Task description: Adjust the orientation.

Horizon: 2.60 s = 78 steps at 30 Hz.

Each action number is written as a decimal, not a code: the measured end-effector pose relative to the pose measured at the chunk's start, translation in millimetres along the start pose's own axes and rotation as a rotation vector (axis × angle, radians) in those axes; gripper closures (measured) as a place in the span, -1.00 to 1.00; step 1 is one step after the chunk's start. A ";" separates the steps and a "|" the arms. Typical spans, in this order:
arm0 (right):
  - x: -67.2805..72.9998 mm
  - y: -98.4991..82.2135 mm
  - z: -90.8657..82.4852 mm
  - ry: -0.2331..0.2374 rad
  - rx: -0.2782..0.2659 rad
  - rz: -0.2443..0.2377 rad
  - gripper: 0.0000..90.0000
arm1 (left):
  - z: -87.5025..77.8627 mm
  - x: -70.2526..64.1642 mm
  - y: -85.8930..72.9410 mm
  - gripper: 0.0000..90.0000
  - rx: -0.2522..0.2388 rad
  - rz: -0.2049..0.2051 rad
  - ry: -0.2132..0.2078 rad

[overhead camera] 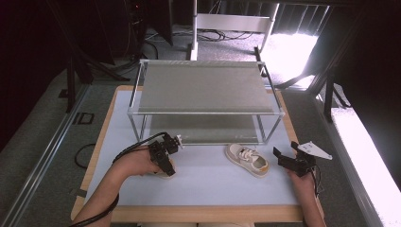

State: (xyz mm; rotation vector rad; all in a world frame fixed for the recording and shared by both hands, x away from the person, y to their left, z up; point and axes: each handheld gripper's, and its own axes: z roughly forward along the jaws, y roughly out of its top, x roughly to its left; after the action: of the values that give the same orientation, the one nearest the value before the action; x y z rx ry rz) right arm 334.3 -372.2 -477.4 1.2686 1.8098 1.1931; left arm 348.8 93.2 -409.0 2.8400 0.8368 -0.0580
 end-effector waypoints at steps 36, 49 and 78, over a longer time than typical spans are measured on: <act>-0.1 0.1 0.1 -0.004 0.002 0.006 -0.66 | -11.8 -62.3 8.9 0.68 0.011 0.517 0.012; 0.0 0.1 0.2 -0.005 0.002 0.005 -0.66 | 4.5 -75.0 20.0 0.64 0.112 0.575 -0.035; -3.2 1.2 -0.1 0.120 0.055 -0.016 -0.71 | 4.3 -69.0 24.1 0.09 0.032 0.464 -0.002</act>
State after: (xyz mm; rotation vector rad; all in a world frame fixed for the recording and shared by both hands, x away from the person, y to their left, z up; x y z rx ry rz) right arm 335.8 -375.1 -476.3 1.2333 1.9481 1.2418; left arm 303.9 35.6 -403.3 2.9828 0.1607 -0.0107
